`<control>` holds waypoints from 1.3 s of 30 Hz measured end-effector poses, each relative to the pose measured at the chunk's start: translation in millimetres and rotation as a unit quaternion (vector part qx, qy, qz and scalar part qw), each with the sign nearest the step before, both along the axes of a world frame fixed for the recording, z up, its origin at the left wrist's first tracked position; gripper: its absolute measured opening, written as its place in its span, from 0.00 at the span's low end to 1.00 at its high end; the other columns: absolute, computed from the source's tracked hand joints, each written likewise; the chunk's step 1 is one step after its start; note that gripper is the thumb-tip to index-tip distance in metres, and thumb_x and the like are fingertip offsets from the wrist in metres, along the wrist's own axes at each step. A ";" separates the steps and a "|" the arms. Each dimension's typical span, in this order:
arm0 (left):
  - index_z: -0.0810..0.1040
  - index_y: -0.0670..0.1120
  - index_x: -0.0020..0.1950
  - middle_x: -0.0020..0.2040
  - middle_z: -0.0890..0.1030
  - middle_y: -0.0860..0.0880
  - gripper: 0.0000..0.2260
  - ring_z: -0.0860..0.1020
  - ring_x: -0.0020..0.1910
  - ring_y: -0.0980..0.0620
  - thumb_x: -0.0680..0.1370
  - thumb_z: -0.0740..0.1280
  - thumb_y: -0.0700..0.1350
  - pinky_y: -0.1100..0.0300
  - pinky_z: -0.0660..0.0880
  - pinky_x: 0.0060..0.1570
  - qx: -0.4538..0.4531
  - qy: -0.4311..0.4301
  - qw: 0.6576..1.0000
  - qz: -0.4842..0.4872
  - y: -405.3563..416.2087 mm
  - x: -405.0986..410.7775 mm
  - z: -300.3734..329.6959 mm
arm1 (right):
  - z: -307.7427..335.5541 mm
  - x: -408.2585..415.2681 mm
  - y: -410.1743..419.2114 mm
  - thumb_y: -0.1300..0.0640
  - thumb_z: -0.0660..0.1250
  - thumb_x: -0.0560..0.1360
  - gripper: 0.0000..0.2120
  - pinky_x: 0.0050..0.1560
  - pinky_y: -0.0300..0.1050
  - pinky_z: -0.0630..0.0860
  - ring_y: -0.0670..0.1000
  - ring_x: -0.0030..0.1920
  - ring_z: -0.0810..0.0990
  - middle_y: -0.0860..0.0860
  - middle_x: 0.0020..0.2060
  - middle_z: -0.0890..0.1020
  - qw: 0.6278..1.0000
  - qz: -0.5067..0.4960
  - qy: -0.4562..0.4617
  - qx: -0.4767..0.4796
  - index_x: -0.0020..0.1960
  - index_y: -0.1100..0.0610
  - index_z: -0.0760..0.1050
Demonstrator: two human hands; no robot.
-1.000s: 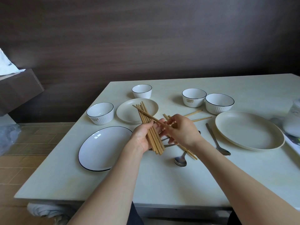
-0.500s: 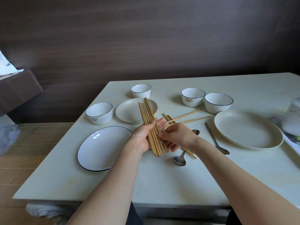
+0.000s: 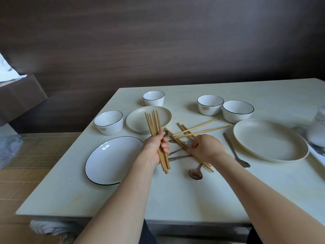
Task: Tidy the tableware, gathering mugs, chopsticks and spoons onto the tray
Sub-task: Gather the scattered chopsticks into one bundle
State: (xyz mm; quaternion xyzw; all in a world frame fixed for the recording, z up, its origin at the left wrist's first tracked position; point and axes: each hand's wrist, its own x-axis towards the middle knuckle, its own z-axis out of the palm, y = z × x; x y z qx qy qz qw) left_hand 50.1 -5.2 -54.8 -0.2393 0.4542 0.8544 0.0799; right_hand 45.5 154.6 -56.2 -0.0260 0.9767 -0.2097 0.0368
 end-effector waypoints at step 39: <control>0.69 0.44 0.38 0.21 0.73 0.50 0.13 0.69 0.16 0.56 0.82 0.60 0.46 0.70 0.68 0.19 0.014 -0.009 0.999 -0.051 2.4 9.2 10.4 | 31.1 1.1 8.6 0.56 0.62 0.78 0.08 0.41 0.44 0.74 0.56 0.45 0.81 0.52 0.42 0.84 0.956 -0.055 0.262 -0.117 0.53 0.53 0.79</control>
